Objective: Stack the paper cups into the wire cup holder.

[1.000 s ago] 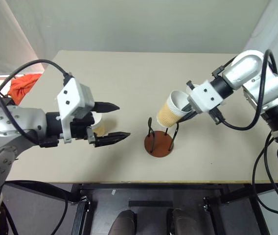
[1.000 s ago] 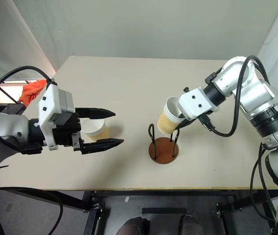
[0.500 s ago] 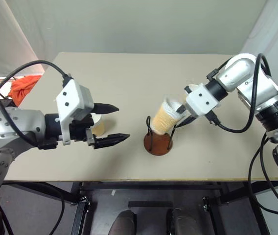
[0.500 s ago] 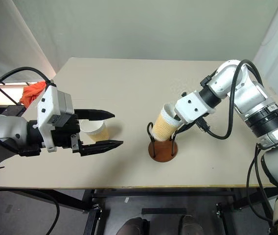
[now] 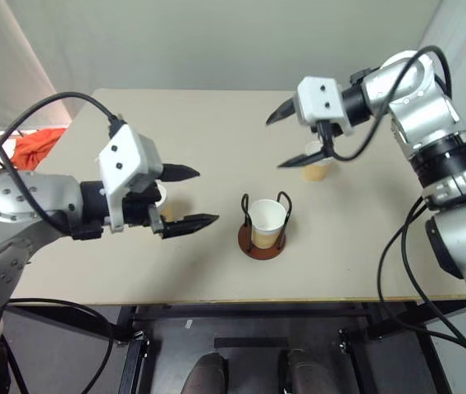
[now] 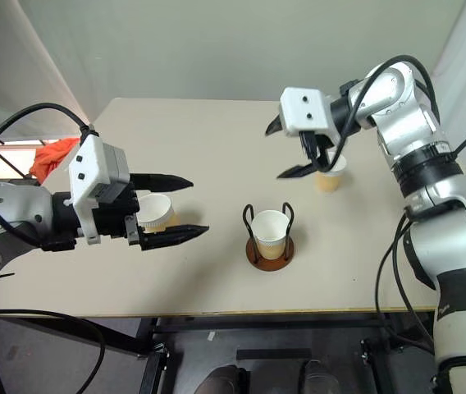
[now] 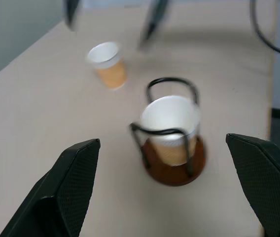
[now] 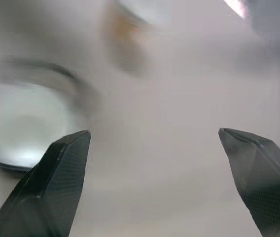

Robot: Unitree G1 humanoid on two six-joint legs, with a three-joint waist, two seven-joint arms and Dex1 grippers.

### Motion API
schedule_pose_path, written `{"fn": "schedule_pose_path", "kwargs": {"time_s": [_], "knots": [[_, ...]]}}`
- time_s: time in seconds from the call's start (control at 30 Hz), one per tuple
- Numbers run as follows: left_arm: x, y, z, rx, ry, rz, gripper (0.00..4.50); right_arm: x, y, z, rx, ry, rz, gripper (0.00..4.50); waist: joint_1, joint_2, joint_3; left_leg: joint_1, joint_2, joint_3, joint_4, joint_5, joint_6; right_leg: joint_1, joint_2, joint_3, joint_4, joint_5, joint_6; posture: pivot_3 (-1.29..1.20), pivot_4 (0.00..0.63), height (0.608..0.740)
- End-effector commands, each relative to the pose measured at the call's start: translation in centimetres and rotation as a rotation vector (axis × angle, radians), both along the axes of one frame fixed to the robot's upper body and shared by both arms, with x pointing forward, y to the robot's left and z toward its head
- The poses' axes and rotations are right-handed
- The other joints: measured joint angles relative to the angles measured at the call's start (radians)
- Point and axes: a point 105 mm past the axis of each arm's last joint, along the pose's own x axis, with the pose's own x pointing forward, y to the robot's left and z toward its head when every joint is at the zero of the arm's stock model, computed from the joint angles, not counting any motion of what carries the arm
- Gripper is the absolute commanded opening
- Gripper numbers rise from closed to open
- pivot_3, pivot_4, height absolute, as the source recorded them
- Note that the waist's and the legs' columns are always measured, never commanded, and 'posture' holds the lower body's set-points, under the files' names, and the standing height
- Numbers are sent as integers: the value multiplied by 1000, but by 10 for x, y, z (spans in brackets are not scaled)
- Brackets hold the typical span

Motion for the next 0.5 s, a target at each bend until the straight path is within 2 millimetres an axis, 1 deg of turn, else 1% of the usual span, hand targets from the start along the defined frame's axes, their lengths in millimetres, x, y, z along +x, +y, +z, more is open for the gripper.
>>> {"fn": "schedule_pose_path", "kwargs": {"time_s": [0.03,0.1,0.2,0.27,0.37,0.5], "knots": [[11,-3,14,0,-113,42,4500,25,-23,-12,-35,-63,-189,4469,4,0,0,-1,0,0,0,0,0,0,0,0,0,0,0,0,150,740],[16,-6,15,8,-128,53,4500,37,-37,-22,-94,-112,-283,4469,4,0,0,-3,0,0,1,-1,1,-2,0,0,-1,1,-2,0,150,740],[24,-9,14,27,-159,81,4500,44,-43,-26,-89,-121,-355,4469,4,0,0,-6,0,2,1,-2,-2,-5,0,0,-2,2,-1,0,150,740],[28,-13,10,50,-171,87,4500,50,-49,-28,-118,-164,-416,4469,3,0,0,-6,0,2,1,-2,-6,-5,0,0,-2,5,5,0,150,740],[31,-17,10,39,-185,98,4500,55,-53,-35,-128,-166,-467,4469,0,0,0,-6,3,4,1,-4,-10,-5,2,0,-2,7,7,0,150,740],[28,-19,10,30,-181,90,4500,58,-58,-46,-150,-165,-511,4469,1,0,0,-7,6,5,1,-7,-13,-6,5,0,-3,7,7,0,150,740]]}}
